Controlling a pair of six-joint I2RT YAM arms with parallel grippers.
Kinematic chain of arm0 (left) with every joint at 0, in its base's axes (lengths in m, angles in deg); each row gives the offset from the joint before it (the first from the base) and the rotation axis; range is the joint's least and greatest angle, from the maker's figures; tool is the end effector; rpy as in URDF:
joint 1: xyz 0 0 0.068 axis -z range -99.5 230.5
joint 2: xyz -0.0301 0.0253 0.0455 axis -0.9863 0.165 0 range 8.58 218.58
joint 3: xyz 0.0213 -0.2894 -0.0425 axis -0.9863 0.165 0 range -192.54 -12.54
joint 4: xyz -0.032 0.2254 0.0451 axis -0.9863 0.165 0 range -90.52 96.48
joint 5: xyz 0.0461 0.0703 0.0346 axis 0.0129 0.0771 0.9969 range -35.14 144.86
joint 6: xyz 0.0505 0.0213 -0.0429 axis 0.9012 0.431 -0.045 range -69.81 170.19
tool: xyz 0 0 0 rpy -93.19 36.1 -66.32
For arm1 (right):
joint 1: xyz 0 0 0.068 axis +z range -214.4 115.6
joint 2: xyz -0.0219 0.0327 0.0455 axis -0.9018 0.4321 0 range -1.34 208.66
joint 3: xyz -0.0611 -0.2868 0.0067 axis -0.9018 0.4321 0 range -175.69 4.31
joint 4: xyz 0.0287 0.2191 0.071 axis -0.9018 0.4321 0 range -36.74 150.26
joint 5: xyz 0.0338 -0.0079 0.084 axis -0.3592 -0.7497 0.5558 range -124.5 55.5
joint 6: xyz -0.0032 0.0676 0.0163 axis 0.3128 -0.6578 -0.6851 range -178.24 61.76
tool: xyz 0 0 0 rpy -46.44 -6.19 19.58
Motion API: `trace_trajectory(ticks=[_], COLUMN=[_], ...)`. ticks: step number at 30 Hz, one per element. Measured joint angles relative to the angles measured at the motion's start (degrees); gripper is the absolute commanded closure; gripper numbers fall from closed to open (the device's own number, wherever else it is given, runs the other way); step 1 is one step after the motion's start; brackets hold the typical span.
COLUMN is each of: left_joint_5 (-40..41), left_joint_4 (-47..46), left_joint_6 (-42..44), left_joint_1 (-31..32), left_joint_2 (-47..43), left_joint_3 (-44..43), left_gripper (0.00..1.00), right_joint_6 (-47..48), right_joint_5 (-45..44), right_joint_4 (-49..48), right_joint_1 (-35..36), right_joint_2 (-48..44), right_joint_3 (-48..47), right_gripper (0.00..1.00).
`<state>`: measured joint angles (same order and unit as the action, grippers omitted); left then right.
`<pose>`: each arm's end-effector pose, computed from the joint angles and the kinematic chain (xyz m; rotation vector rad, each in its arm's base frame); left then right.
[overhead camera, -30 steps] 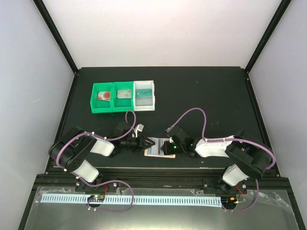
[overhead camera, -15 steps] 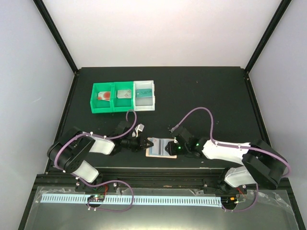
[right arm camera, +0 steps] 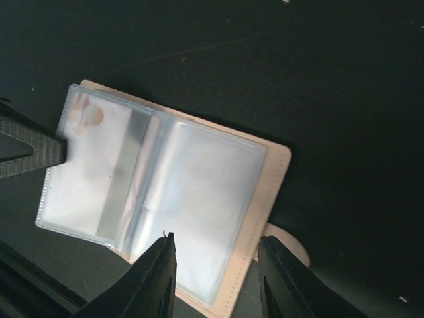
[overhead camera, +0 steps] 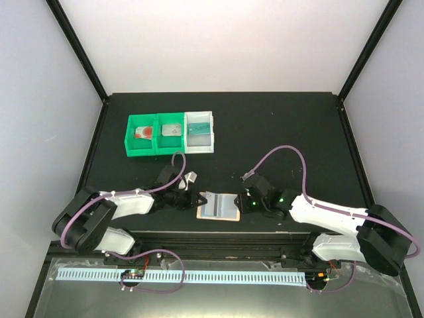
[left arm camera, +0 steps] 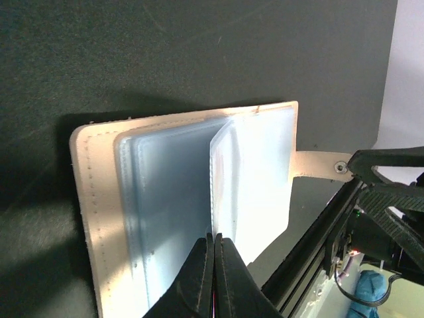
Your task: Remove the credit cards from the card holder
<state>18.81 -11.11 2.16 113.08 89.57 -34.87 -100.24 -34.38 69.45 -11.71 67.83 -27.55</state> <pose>0.1655 -0.1453 0.1549 -0.0291 2.6882 -1.3232 0.1227 0.1611 0.1934 -0.2467 2.6268 0.6418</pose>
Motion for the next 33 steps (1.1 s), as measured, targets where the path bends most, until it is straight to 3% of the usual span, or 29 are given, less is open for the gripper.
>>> trace_trajectory(ticks=[6,8,13,17,25,33], left_joint_5=[2.2,3.2,3.7,2.2,0.0,-1.5], left_joint_4=[8.6,11.1,13.2,12.2,7.9,0.3], left_joint_6=[3.4,4.4,5.2,4.5,0.8,-5.0], left_joint_1=[-0.3,-0.3,-0.3,-0.1,2.2,8.6], left_joint_2=[-5.2,-6.2,-6.7,-6.5,-6.4,-5.4], left_joint_3=[-1.4,-2.4,-3.2,-3.2,-3.0,-3.0], left_gripper=[0.97,0.89,0.81,0.71,0.64,0.54], right_joint_6=[0.2,0.2,0.1,0.0,-0.5,-1.3], right_joint_5=[-0.5,-0.5,-0.7,-0.7,-1.7,-3.3], right_joint_4=[1.1,1.1,1.1,1.0,1.0,1.0], right_joint_1=[0.0,0.0,0.0,0.0,0.0,0.0], right_joint_2=[-0.9,-1.3,-2.7,-4.0,-8.3,-13.6], right_joint_3=[-0.1,-0.1,-0.1,0.0,1.5,3.1], right_gripper=[0.62,0.59,0.55,0.52,0.47,0.47])
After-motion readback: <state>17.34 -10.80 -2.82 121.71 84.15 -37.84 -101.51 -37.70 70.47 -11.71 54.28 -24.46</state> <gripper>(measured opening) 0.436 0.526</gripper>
